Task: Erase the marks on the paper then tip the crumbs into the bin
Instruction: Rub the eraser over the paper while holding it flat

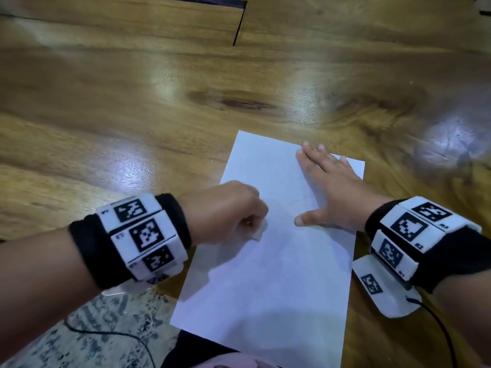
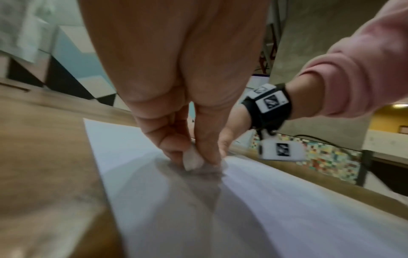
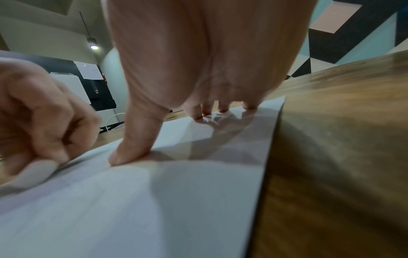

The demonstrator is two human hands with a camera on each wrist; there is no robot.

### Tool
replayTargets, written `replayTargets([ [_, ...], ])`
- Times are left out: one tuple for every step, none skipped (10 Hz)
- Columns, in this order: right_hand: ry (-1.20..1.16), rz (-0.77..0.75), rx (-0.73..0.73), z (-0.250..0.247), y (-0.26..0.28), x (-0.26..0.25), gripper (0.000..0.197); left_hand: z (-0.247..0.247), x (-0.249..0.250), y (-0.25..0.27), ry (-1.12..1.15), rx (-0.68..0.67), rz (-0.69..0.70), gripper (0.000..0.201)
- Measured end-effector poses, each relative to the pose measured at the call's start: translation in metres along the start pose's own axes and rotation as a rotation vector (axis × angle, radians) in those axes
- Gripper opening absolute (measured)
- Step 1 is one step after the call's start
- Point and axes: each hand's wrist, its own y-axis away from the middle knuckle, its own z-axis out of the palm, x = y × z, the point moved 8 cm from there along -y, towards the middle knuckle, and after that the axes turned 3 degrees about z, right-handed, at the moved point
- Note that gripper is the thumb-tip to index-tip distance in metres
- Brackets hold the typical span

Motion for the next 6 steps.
replayTargets([
  [0.003,0.001,-0.005,0.0,0.0,0.0,0.118,-0.032,-0.021,-0.014,0.007,0.197,-0.137,0.002],
  [-0.003,-0.001,-0.009,0.0,0.0,-0.001,0.119,-0.027,-0.026,-0.01,0.019,0.209,-0.145,0.009],
  [-0.001,0.002,-0.006,0.0,0.0,0.0,0.119,0.0,-0.016,0.012,0.09,0.03,-0.089,0.013],
  [0.004,0.002,-0.004,0.0,0.0,-0.001,0.119,-0.004,-0.02,0.012,0.109,-0.008,-0.119,0.01],
  [0.001,0.005,-0.003,0.0,0.0,0.0,0.119,-0.033,-0.029,-0.005,0.032,0.202,-0.181,0.005],
  [-0.006,0.004,-0.003,0.0,0.0,0.0,0.119,-0.031,-0.029,-0.002,0.008,0.251,-0.159,0.008],
])
